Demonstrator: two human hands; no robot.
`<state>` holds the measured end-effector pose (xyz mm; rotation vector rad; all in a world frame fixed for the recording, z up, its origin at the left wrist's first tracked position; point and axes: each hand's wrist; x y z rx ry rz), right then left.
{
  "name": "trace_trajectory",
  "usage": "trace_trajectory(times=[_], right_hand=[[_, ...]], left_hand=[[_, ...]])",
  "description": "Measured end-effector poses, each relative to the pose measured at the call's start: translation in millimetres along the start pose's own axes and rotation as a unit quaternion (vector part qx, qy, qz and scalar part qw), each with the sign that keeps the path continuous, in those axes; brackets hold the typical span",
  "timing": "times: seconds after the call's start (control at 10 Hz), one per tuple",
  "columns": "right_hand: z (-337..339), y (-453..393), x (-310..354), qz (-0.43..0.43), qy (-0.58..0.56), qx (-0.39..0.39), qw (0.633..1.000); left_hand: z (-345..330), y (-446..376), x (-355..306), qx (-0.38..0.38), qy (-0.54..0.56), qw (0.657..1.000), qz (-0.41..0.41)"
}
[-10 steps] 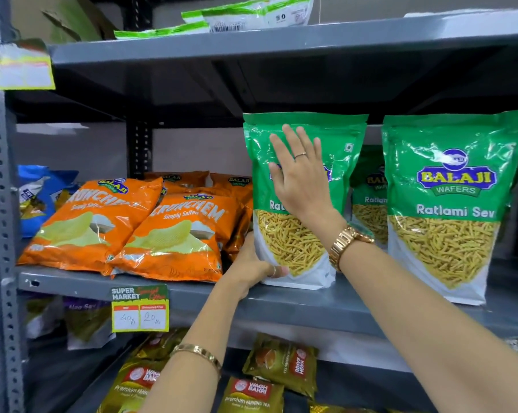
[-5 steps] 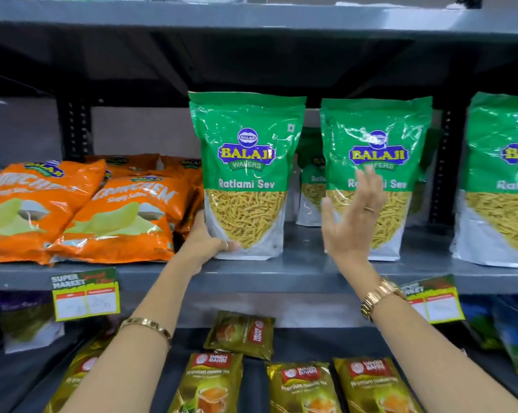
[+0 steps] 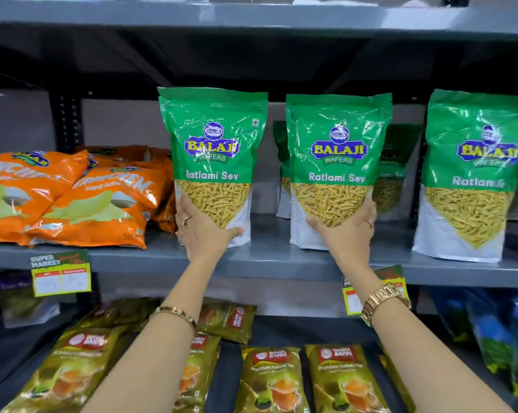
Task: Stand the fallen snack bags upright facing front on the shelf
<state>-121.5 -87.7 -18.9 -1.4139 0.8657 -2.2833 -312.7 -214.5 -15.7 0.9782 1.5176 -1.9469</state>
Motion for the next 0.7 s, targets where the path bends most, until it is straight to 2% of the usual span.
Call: trace_trajectory(times=[0.3,0.4,0.5,0.6,0.7], right_hand=[[2,2,-1,0.003,0.006,0.013,1.000],[8,8,0,0.023,0.083,0.006,0.996],[14,13,-9,0.126,0.169,-0.042,0.977],[23,17,-22,0.197,0.202,-0.051,0.958],[33,18,-34,0.241,0.191,-0.026,0.951]], left_hand=[[-3,-3,5,0.016,-0.056,0.998,0.018],[-6,10,-2,-0.003,-0.096,0.995,0.022],[-19,40,-12,-0.042,-0.132,0.988,-0.070],[-34,67,-24,-0.042,-0.130,0.978,-0.156],[-47,76,-36,-0.031,-0.163,0.960,-0.227]])
Point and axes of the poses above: each hand's wrist, its own y-axis away from the middle knuckle, its own z-axis out of the back of the hand, x = y × z, and after that the axes turned 10 degrees about y, right-handed
